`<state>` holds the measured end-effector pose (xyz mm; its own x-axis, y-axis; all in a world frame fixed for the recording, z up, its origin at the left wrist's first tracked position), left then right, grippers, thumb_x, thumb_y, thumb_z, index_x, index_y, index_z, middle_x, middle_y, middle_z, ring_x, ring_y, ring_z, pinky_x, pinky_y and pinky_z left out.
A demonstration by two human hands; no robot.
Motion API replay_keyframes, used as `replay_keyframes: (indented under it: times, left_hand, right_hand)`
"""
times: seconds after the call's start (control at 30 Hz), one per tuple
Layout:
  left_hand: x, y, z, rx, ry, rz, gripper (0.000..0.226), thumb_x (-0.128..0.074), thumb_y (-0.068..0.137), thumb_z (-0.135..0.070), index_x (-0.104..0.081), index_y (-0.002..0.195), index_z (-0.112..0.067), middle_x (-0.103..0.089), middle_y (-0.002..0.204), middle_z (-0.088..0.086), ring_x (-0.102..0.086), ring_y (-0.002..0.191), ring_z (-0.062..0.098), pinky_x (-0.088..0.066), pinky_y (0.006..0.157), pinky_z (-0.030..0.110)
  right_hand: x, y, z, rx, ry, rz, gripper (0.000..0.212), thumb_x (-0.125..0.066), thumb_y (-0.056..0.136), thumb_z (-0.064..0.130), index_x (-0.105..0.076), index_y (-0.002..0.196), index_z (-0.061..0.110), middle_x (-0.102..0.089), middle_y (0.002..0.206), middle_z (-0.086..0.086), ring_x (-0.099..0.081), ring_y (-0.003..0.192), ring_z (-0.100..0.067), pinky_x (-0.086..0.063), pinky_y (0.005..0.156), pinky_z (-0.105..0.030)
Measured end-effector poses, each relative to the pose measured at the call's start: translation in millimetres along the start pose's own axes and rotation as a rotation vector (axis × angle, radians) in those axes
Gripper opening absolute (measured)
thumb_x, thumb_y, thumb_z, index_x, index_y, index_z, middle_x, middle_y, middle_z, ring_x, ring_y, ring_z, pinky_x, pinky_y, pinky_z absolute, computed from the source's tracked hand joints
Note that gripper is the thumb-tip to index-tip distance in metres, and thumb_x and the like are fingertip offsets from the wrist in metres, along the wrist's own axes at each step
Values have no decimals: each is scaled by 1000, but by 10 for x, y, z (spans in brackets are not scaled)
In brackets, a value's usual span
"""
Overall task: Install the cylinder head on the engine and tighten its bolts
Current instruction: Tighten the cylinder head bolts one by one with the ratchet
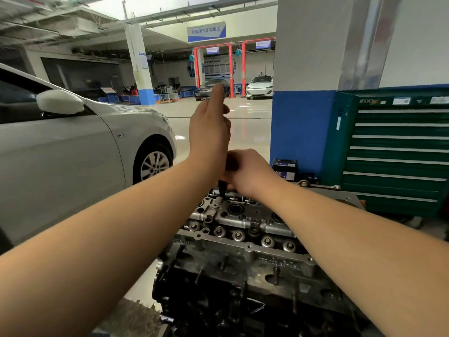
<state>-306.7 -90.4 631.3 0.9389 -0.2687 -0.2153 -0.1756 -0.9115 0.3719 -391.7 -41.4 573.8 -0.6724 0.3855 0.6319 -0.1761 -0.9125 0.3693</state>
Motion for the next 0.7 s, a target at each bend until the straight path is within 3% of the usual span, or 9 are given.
replay_keyframes:
  times: [0.1, 0.13, 0.23, 0.37, 0.47, 0.53, 0.6, 0.63, 0.7]
  left_hand:
    - [-38, -53, 89, -122, 132, 46, 38, -61, 100, -52, -51, 77, -23, -46, 61, -6, -41, 56, 16, -37, 63, 40]
    - [-59, -65, 107, -134, 167, 56, 36, -61, 100, -49, -50, 78, -24, -46, 64, -5, -42, 60, 17, -39, 65, 42]
    - [-74, -76, 98, -86, 139, 38, 31, -63, 98, -45, -50, 79, -24, -46, 66, -4, -41, 63, 19, -38, 66, 44]
    - [9, -16, 143, -33, 48, 60, 26, -62, 98, -39, -49, 80, -25, -45, 61, -8, -38, 56, 13, -34, 61, 37]
    - [69, -157, 377, -49, 241, 30, 20, -61, 96, -39, -55, 106, -23, -56, 90, -3, -53, 77, 16, -46, 78, 39]
    - [151, -313, 442, -182, 396, -133, 47, -64, 92, -34, -49, 134, -20, -51, 121, -4, -56, 111, 18, -47, 103, 38]
    - [185, -496, 310, -493, 378, -289, 60, -65, 88, -25, -44, 143, -18, -43, 134, -3, -48, 129, 19, -39, 115, 34]
    - [140, -614, 203, -658, 330, -285, 59, -66, 86, -20, -44, 141, -22, -44, 134, -3, -48, 127, 17, -38, 114, 30]
    - [-94, -902, 11, -828, 282, -79, 52, -65, 86, -17, -46, 129, -40, -49, 123, -12, -50, 116, 4, -40, 103, 20]
  right_hand:
    - [107, -61, 59, -24, -117, -5, 18, -70, 94, 23, -69, 77, 30, -67, 72, 10, -59, 64, -9, -43, 60, -29]
    - [187, -96, 67, -50, -148, 24, 8, -72, 94, 29, -73, 86, 27, -69, 78, 10, -60, 68, -9, -44, 62, -28]
    - [600, -216, 48, -101, -239, 45, 41, -76, 90, 44, -73, 126, 23, -74, 115, 7, -68, 103, -13, -51, 89, -26]
    - [1330, -738, -290, -171, -421, -137, 33, -74, 93, 43, -72, 123, 31, -72, 114, 13, -66, 105, -8, -47, 83, -21]
    - [1849, -1393, -701, -345, -671, -239, 37, -69, 95, 41, -68, 130, 29, -69, 132, 6, -62, 121, -19, -50, 100, -35]
    - [2211, -1920, -976, -528, -813, -278, 44, -66, 96, 43, -63, 137, 29, -62, 141, 0, -56, 130, -28, -49, 104, -43]
    - [2526, -2444, -1246, -728, -893, -328, 51, -65, 95, 44, -57, 142, 29, -56, 146, -5, -51, 132, -34, -49, 104, -48]
    - [2652, -2698, -1384, -826, -905, -348, 56, -65, 94, 46, -53, 146, 28, -54, 149, -7, -50, 133, -36, -48, 105, -49]
    - [2825, -3126, -1622, -995, -874, -351, 66, -62, 95, 53, -48, 152, 24, -53, 151, -12, -51, 134, -39, -47, 107, -48]
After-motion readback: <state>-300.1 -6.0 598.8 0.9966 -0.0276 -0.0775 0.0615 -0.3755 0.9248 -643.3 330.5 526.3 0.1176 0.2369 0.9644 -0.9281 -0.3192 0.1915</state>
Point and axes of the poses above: each hand's wrist, its own y-axis towards the middle knuckle, its own x-axis out of the back of the hand, z = x × y, the point moved 2 cm from there along y, towards the middle knuckle
